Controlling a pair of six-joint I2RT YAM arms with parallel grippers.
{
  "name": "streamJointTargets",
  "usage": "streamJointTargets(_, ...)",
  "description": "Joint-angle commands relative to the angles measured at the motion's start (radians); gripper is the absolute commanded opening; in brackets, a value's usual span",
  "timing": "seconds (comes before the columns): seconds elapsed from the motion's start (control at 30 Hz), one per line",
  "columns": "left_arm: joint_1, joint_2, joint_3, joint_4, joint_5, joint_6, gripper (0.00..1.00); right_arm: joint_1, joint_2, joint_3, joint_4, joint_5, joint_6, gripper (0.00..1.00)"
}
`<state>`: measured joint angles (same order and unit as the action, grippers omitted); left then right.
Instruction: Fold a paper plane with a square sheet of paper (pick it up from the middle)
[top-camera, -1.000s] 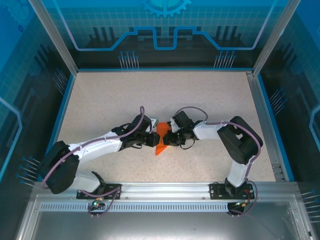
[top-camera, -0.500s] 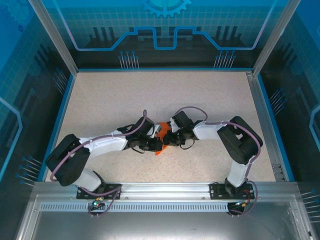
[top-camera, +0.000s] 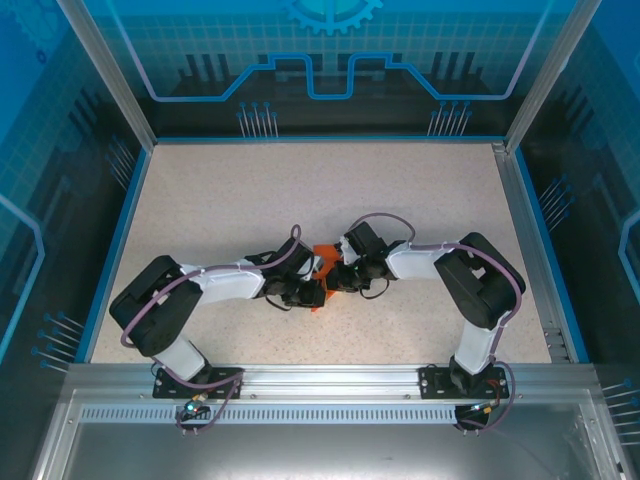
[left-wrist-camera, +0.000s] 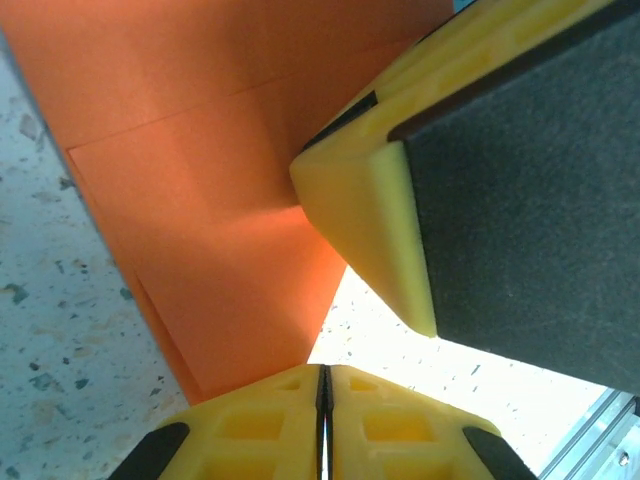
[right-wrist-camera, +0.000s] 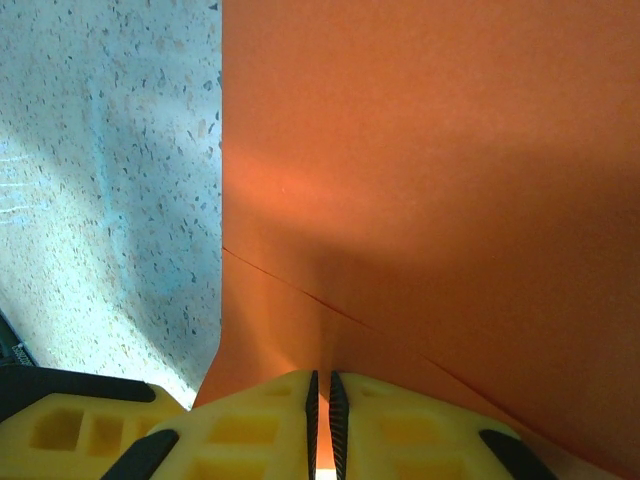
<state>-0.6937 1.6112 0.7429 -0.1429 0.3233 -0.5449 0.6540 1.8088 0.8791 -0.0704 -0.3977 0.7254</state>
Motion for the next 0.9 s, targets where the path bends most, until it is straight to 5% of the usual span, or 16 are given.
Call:
streamJointTargets(0.0,0.007,0.006,0.007,0.014,0.014,-0.009,0.11,0.009,0.050,-0.005,-0.076,0.075,-0.015,0.16)
streamJointTargets(0.87,0.008,0.020,-0.080,-0.005,-0.020,-0.051,0.09,0.009,0.062,0.026,-0.116,0.100,-0.035,0.16)
